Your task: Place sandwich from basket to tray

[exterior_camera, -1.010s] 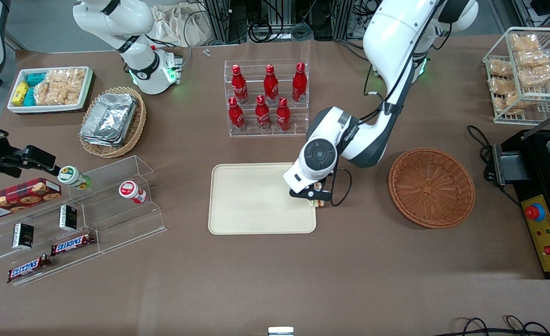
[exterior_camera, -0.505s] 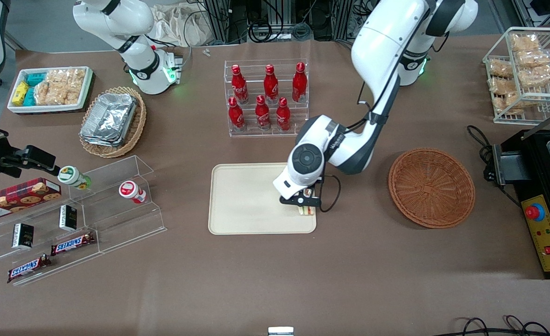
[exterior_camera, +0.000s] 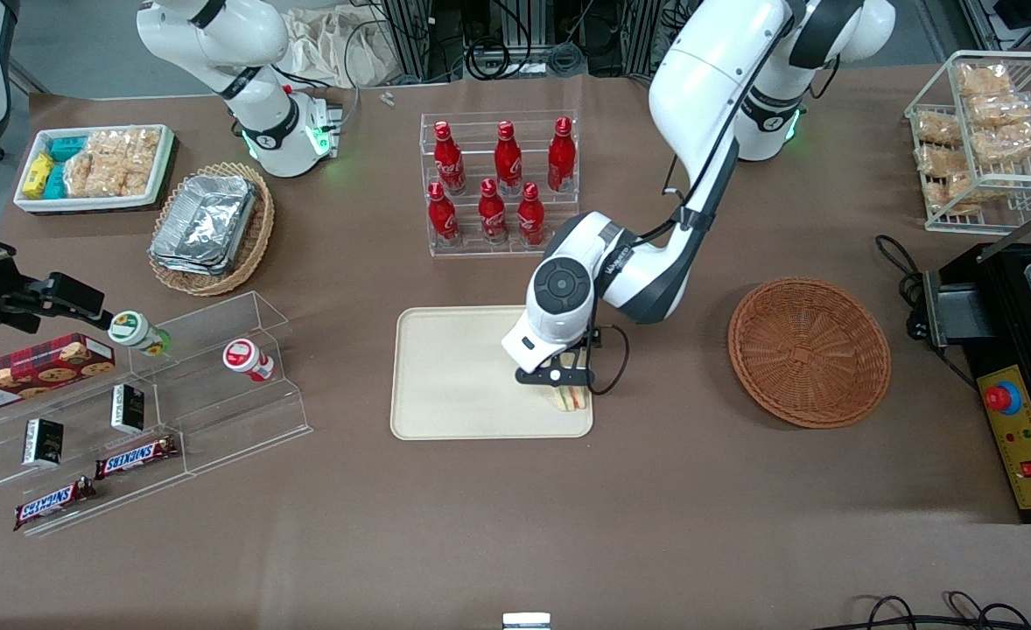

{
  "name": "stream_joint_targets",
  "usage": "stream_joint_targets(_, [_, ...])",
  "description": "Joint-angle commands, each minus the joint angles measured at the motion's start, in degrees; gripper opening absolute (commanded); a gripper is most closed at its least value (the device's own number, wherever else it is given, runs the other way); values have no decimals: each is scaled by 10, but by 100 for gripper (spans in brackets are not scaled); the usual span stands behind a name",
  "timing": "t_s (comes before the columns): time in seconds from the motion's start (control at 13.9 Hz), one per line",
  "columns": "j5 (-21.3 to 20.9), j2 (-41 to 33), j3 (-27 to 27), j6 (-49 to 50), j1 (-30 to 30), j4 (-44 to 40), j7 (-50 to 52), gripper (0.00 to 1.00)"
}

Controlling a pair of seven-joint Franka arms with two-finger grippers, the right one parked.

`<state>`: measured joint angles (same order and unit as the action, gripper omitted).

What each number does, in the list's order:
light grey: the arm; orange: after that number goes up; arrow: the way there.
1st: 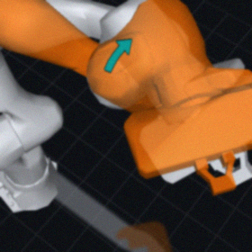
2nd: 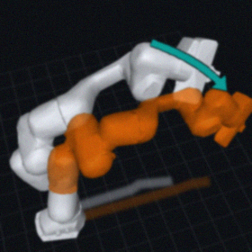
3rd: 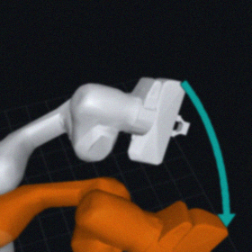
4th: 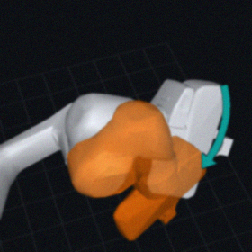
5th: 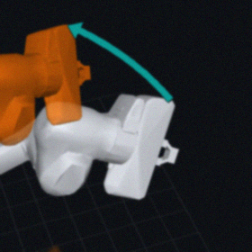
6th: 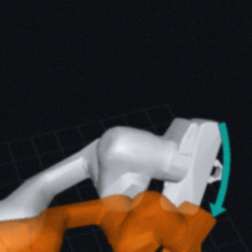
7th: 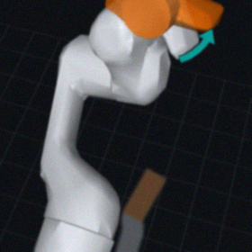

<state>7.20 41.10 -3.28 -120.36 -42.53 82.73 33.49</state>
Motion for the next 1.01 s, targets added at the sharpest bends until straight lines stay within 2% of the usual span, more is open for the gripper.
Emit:
stream_joint_targets(0.0, [-10,-43,-18,47,-1,-1,11,100])
stream_joint_targets(0.14, [-7,-101,-40,121,2,1,5,100])
stream_joint_targets(0.51, [1,-230,-42,261,102,1,-54,100])
stream_joint_targets(0.72, [-9,-284,-43,313,154,6,-115,100])
stream_joint_targets(0.94, [-13,-338,-44,326,203,32,-122,100])
